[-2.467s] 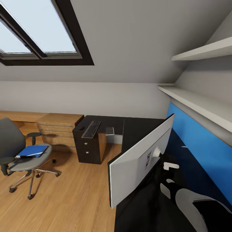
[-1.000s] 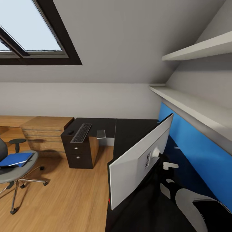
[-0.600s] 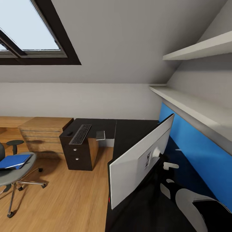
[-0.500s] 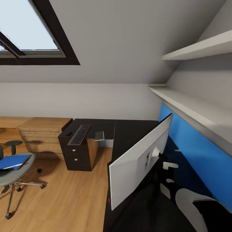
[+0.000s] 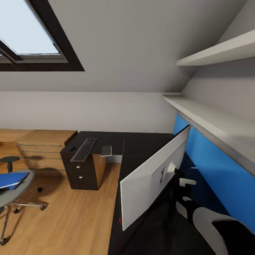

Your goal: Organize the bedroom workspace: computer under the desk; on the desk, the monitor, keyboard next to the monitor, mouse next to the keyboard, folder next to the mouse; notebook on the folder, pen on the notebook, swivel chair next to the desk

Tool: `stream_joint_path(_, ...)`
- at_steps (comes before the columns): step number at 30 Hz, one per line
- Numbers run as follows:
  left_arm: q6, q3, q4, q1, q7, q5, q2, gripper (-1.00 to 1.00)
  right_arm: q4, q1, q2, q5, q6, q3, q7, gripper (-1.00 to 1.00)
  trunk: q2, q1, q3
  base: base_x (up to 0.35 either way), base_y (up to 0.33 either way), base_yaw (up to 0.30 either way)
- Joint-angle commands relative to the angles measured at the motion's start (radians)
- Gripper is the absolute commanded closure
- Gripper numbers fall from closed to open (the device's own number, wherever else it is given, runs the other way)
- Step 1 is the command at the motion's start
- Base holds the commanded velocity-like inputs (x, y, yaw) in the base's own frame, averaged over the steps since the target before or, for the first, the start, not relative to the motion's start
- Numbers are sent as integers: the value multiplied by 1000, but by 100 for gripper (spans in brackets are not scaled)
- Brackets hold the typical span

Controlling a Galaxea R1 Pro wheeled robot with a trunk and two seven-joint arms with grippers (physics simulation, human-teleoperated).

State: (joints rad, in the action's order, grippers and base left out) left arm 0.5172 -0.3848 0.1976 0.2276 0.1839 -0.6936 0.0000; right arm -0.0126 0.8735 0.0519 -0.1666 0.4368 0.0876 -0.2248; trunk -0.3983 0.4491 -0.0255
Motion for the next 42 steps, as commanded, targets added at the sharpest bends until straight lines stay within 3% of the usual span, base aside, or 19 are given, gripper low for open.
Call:
stream_joint_path(1,3,-8,0,1,9,-1,3,-100,-5,1,0,-36,8,24,-4,100,-2,1,-3,96,-79,0)
stream_joint_path(26,2,-8,0,1,11,-1,9,-100,-4,1,0,-35,8,26,-4,100,-2,1,-3,25,-134,0)
stream_joint_path(42,2,-8,0,1,10,-1,9,-100,-4,1,0,-33,5,27,-6,100,-2,1,-3,0,-11,0)
